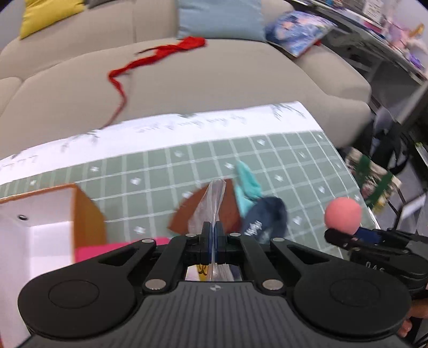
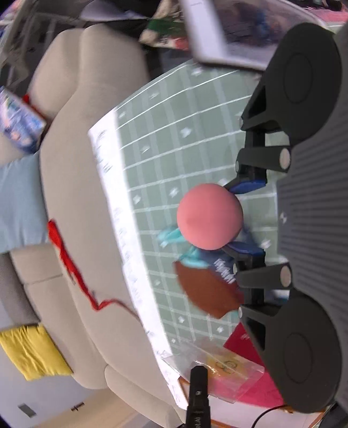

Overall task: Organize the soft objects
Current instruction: 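Carry the clear bag and pink ball in both grippers over the white box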

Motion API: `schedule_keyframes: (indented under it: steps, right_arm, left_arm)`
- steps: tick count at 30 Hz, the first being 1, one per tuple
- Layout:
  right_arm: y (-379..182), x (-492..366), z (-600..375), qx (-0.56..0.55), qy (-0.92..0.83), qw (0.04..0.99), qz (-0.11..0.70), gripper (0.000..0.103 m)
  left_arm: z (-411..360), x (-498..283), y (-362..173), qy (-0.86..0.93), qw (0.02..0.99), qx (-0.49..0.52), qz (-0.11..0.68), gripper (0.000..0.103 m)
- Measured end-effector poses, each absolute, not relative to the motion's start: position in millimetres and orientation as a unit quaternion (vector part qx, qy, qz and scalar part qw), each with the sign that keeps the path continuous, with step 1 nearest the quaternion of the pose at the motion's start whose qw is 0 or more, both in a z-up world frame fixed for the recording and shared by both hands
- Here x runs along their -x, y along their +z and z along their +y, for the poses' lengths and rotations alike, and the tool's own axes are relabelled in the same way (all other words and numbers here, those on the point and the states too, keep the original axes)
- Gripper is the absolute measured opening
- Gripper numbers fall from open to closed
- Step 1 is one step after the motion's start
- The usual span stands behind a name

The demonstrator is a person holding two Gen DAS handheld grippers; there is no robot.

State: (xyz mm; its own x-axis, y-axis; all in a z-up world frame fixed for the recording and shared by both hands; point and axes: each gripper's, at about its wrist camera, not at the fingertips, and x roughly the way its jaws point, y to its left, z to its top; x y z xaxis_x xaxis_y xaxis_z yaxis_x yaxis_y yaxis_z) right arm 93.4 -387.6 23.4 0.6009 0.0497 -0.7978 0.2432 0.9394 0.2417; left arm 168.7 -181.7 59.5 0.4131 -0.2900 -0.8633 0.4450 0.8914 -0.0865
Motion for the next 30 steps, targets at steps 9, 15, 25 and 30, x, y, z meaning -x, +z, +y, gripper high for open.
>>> schedule_keyframes:
  steps: [9,15,25,30]
  right_arm:
    - [69.1,-143.2,-313.6,-0.128,-0.008,0.901,0.414,0.038]
    - [98.0,-157.0,-242.4,-0.123,0.047,0.913,0.386,0.038]
    - [83.4,-179.2,-100.6,-0.037,0.156,0.893,0.419,0.038]
    - [55.2,-189.7,-56.6,0.023,0.154,0.884,0.442,0.038]
  left_arm:
    - [-107.3,-205.6,90.2,-0.148,0.866,-0.053,0.474,0.001]
    - [-42.3,-212.8,100.5,-0.115,0.876,-0.032,0.468,0.001]
    - [50.2,-202.9,78.1,-0.12,0.876,-0.016,0.466,0.003]
    - [72.4,-204.0,51.4,-0.11,0.877,-0.029,0.466,0.002]
